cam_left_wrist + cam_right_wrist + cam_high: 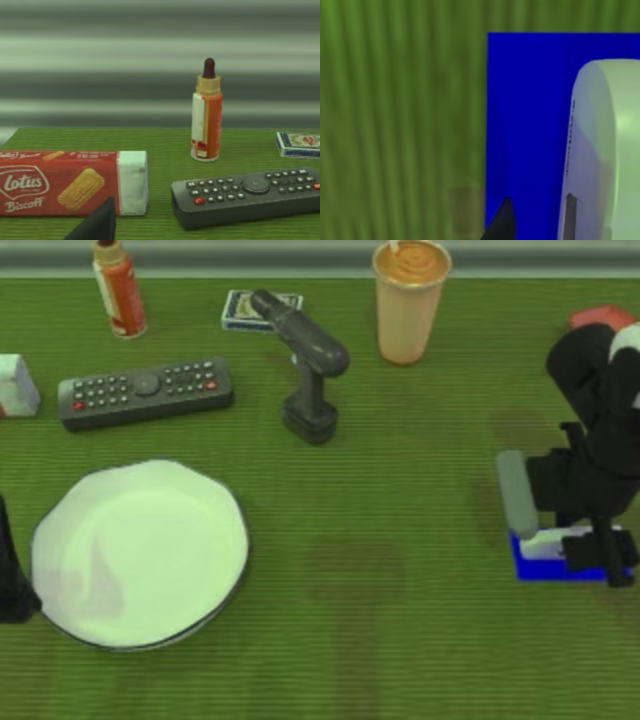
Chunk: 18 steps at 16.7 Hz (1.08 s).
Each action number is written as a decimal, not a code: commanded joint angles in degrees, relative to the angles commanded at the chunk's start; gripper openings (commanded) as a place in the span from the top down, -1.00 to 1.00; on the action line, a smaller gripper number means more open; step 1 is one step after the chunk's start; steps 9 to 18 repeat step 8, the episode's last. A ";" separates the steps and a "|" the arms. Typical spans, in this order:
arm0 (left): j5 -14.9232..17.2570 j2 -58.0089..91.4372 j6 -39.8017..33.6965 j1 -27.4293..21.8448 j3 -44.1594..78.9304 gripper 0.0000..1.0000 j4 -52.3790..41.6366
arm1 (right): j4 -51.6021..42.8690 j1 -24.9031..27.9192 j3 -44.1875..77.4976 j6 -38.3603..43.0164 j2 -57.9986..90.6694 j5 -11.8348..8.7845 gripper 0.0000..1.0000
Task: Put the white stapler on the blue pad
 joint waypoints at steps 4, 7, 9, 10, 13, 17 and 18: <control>0.00 0.00 0.00 0.00 0.00 -1.00 0.00 | 0.00 0.00 0.00 0.00 0.00 0.00 -1.00; 0.00 0.00 0.00 0.00 0.00 -1.00 0.00 | 0.00 0.00 0.00 0.00 0.00 0.00 -1.00; 0.00 0.00 0.00 0.00 0.00 -1.00 0.00 | 0.00 0.00 0.00 0.00 0.00 0.00 -1.00; 0.00 0.00 0.00 0.00 0.00 -1.00 0.00 | 0.00 0.00 0.00 0.00 0.00 0.00 -1.00; 0.00 0.00 0.00 0.00 0.00 -1.00 0.00 | 0.00 0.00 0.00 0.00 0.00 0.00 -1.00; 0.00 0.00 0.00 0.00 0.00 -1.00 0.00 | 0.00 0.00 0.00 0.00 0.00 0.00 -1.00; 0.00 0.00 0.00 0.00 0.00 -1.00 0.00 | 0.00 0.00 0.00 0.00 0.00 0.00 -1.00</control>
